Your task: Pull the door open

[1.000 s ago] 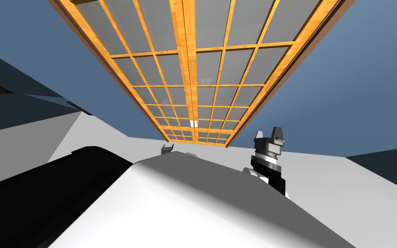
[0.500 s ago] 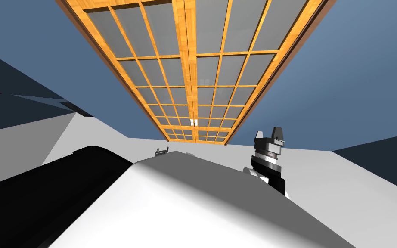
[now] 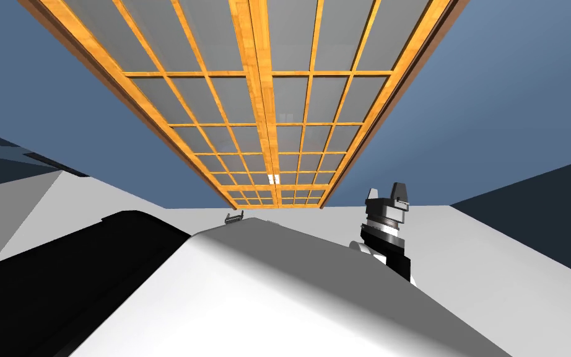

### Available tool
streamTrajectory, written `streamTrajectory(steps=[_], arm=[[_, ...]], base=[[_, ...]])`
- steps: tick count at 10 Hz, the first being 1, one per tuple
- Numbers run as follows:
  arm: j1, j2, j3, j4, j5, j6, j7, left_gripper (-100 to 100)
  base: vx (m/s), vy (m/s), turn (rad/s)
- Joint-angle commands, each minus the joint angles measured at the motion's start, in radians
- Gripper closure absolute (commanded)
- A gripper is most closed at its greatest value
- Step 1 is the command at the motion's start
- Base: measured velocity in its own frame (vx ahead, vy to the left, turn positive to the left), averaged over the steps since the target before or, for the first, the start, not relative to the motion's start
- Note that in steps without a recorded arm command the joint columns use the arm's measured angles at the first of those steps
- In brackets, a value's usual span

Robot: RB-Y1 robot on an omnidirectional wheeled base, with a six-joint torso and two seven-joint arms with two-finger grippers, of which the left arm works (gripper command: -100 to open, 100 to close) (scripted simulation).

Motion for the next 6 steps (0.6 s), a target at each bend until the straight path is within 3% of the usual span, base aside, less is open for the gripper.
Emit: streamTrajectory(steps=[1, 6], arm=[[-0.03, -0.007, 0.003, 0.018, 0.002, -0.009, -0.011, -100], [-0.114, -0.05, -0.017, 0.005, -0.004, -0.015, -0.026, -100]], base=[[0.164, 0.036, -0.1], [0.18, 0.046, -0.137]])
